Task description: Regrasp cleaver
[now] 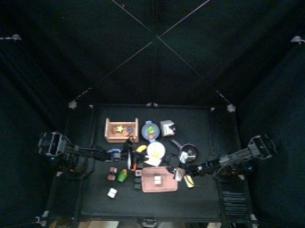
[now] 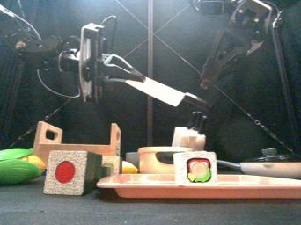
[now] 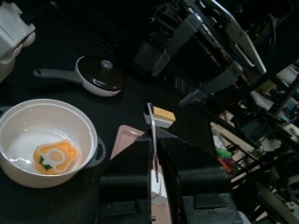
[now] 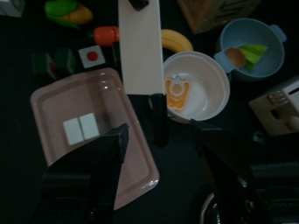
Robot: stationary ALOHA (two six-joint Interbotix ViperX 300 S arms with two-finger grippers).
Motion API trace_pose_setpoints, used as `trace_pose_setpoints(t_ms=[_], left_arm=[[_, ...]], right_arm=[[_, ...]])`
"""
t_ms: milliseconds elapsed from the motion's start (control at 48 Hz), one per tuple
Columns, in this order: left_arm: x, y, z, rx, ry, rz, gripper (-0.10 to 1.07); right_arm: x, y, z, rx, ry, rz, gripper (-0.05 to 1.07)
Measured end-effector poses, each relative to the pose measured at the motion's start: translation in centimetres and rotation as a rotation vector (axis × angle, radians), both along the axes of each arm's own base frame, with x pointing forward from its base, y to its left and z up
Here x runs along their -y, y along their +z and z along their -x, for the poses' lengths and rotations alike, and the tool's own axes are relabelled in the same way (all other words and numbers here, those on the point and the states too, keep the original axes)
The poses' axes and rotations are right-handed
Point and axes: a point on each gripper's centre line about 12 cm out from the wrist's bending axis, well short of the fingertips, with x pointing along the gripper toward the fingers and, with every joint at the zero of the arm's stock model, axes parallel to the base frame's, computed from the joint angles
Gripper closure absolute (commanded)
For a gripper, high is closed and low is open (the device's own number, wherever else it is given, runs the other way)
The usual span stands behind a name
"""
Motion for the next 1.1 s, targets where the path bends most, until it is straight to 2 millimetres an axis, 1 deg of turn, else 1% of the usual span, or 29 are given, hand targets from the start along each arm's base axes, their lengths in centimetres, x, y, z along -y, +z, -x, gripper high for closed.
trace_pose_setpoints(t_ms=[125, 229, 333, 438, 521, 688, 854, 1104], left_arm=[[0.2, 0.0, 0.0, -0.001, -0.016, -0.016, 0.53], [0.4, -0.1, 0.1, -0.002, -0.043, -0.049, 0.53], [0.8, -0.1, 0.1, -0.003, -0.096, -0.123, 0.53], [1.4, -0.2, 0.1, 0.001, -0.164, -0.233, 0.53], [1.7, 0.0, 0.2, 0.022, -0.192, -0.305, 0.53], [2.2, -0.4, 0.7, 0.075, -0.216, -0.406, 0.53], [2.8, -0.8, 0.7, 0.134, -0.216, -0.464, 0.53], [3.7, -1.9, 0.4, 0.161, -0.21, -0.537, 0.53]], right_arm=[[1.0, -0.1, 0.3, 0.048, -0.03, -0.145, 0.12], [1.3, -0.2, 0.6, 0.102, -0.044, -0.265, 0.12], [1.6, -0.6, 1.2, 0.129, -0.07, -0.366, 0.12], [1.9, -1.4, 1.7, 0.114, -0.108, -0.413, 0.12], [2.0, -1.9, 2.0, 0.103, -0.105, -0.399, 0.12], [2.2, -2.0, 2.0, 0.106, -0.036, -0.282, 0.12], [1.6, -1.9, 1.9, 0.111, 0.059, -0.174, 0.12], [0.8, -2.4, 1.1, 0.095, 0.098, -0.152, 0.12]])
